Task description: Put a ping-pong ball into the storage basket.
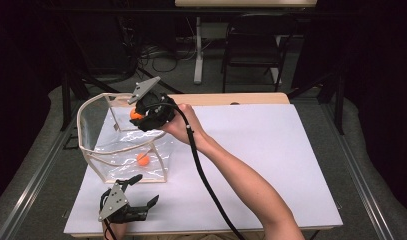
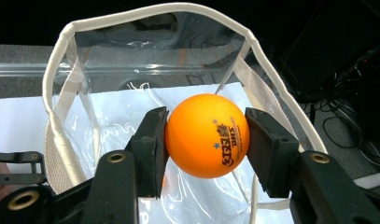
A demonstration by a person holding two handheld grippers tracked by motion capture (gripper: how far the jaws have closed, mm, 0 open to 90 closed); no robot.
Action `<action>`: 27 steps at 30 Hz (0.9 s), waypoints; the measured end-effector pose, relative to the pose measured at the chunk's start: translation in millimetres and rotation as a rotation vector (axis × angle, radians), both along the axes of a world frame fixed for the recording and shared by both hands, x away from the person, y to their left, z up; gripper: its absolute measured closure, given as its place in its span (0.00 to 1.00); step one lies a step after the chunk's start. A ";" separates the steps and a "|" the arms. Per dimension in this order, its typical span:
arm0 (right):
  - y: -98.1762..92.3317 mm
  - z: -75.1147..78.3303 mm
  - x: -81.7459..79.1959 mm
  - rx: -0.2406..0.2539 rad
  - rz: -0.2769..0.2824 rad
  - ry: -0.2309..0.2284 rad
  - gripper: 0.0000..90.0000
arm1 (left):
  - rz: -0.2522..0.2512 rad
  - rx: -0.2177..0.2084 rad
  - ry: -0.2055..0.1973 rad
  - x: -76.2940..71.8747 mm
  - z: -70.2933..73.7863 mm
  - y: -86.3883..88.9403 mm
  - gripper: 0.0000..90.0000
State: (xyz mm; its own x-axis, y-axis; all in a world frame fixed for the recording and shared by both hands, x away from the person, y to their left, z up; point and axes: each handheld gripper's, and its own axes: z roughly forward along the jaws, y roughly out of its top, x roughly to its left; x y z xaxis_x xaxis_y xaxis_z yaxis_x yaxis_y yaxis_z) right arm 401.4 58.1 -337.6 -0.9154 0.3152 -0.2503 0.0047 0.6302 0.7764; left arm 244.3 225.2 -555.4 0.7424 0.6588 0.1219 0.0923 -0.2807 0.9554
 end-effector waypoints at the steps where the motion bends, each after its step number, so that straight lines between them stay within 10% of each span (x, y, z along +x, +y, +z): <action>1: 0.5 -0.2 0.3 -0.004 0.001 0.000 0.57 | 0.000 0.001 0.000 -0.1 0.1 -0.2 0.17; 27: 18.2 -11.3 5.9 -0.077 0.002 0.041 0.57 | 0.002 0.000 0.002 0.7 -0.4 -0.1 0.17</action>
